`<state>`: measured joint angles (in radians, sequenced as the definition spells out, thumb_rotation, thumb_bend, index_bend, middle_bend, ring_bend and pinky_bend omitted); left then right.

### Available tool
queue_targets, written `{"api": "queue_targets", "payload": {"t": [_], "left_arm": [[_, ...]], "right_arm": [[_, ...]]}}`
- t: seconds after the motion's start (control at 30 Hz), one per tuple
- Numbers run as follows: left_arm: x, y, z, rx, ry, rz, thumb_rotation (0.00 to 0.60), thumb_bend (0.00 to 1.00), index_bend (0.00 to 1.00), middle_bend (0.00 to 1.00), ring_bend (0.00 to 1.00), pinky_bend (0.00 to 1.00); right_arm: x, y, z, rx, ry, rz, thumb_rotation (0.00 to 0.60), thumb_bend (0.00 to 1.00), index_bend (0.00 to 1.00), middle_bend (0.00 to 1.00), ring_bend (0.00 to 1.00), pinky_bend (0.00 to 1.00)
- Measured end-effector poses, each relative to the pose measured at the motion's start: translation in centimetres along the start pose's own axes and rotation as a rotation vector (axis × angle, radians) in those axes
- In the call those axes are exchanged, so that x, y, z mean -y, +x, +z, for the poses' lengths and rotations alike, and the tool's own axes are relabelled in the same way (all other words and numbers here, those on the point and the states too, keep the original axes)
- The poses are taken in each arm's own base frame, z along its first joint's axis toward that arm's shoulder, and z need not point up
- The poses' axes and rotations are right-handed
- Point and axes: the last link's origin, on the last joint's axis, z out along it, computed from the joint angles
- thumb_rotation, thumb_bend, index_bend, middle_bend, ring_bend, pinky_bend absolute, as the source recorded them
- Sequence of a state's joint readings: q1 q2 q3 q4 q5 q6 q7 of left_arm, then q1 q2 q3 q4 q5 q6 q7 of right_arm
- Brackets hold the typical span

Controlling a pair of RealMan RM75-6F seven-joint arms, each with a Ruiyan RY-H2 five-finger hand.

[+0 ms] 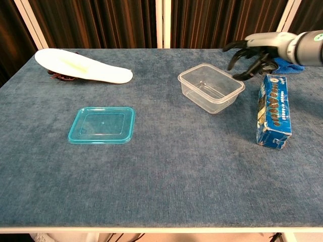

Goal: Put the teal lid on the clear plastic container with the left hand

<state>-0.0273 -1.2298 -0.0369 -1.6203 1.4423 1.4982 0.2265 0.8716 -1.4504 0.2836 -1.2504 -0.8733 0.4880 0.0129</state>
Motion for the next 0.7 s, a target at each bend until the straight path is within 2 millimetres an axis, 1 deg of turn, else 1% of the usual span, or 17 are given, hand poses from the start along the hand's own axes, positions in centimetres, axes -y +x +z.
{"api": "queue_targets", "payload": {"t": [0.1, 0.27, 0.5, 0.7], "left_arm": [[0.1, 0.0, 0.0, 0.0, 0.004, 0.001, 0.6, 0.0, 0.15, 0.09, 0.0, 0.01], [0.2, 0.1, -0.1, -0.004, 0.009, -0.001, 0.6, 0.0, 0.15, 0.09, 0.0, 0.01], [0.4, 0.1, -0.4, -0.007, 0.014, -0.005, 0.6, 0.0, 0.15, 0.09, 0.0, 0.01], [0.6, 0.0, -0.6, -0.009, 0.018, -0.008, 0.6, 0.0, 0.15, 0.09, 0.0, 0.01]], "right_arm": [[0.9, -0.7, 0.5, 0.038, 0.02, 0.026, 0.6, 0.3, 0.0, 0.23, 0.0, 0.0], [2.6, -1.4, 0.7, 0.09, 0.068, 0.064, 0.6, 0.3, 0.0, 0.23, 0.0, 0.0], [5.1, -2.9, 0.7, 0.157, 0.149, 0.016, 0.6, 0.3, 0.0, 0.23, 0.0, 0.0], [5.9, -3.6, 0.2, 0.177, 0.187, -0.007, 0.6, 0.28, 0.0, 0.22, 0.0, 0.0]]}}
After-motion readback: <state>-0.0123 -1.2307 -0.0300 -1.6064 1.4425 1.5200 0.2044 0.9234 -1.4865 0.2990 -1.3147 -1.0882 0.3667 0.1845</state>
